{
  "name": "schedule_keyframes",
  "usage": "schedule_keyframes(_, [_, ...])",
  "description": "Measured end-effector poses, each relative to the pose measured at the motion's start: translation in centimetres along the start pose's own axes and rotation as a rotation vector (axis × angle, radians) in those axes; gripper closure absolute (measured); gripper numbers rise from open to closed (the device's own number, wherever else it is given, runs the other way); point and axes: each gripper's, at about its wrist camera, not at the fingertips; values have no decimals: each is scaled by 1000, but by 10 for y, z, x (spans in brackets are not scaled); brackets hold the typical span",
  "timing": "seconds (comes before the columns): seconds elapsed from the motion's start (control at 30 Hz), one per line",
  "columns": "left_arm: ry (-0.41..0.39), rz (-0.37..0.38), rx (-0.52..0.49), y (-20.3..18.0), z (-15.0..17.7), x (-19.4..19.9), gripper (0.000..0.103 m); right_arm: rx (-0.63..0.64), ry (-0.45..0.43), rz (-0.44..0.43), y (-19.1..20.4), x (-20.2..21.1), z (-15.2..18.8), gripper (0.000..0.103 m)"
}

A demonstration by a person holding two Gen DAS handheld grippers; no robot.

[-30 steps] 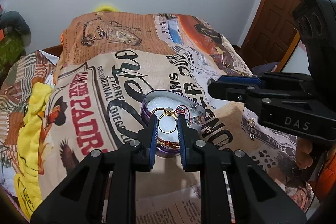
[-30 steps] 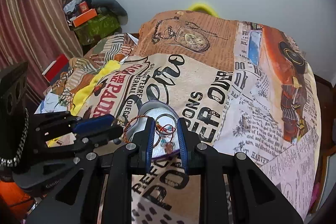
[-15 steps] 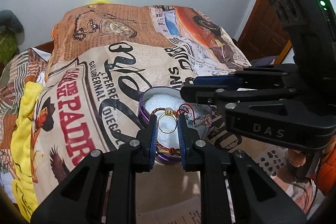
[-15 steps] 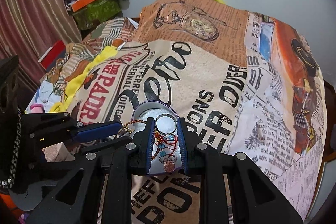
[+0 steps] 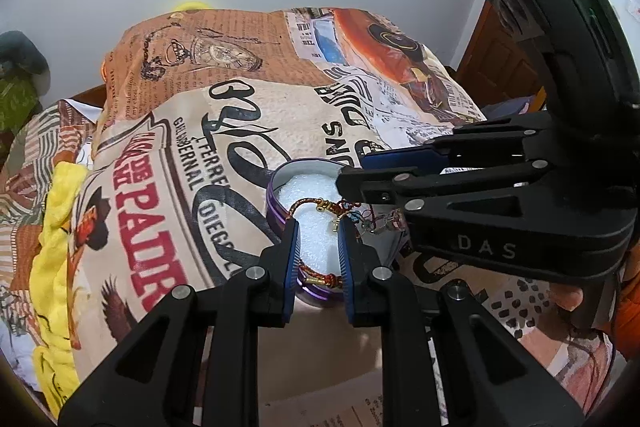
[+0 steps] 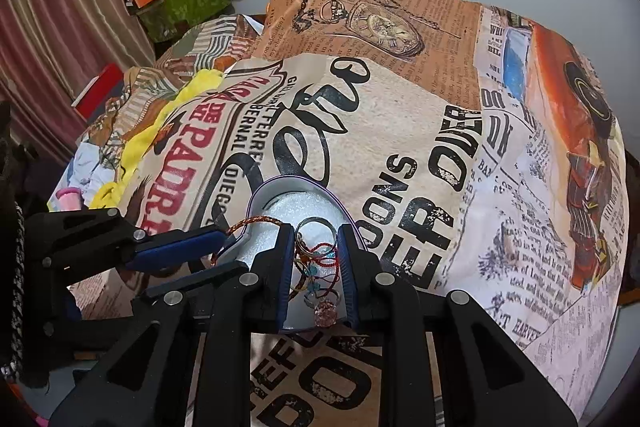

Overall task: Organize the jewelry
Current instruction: 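Open the left tool to drop the gold ring into the tin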

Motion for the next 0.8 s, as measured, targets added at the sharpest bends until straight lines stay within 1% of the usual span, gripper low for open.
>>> schedule_keyframes(0.2, [-16, -19, 13, 4, -3, 16, 85, 23, -28, 22, 8, 15, 2, 83])
schedule_keyframes(0.4, [-38, -44, 16, 2, -8, 35, 85, 35, -76, 41, 15, 42, 8, 83])
schedule_keyframes(0.67, [-73, -67, 6, -15, -15, 62, 84, 28, -142, 67, 15, 83, 26, 82])
schedule_keyframes(0.8, [-76, -55, 23, -26, -19, 69, 84, 12, -171, 78, 11, 103, 37, 82])
Point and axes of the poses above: each gripper's, at about its wrist camera, not at the fingertips, and x roughly against the way its jaws point, y to its left, z to its underside, and after that the axes turned 15 degrees about -z, right-handed
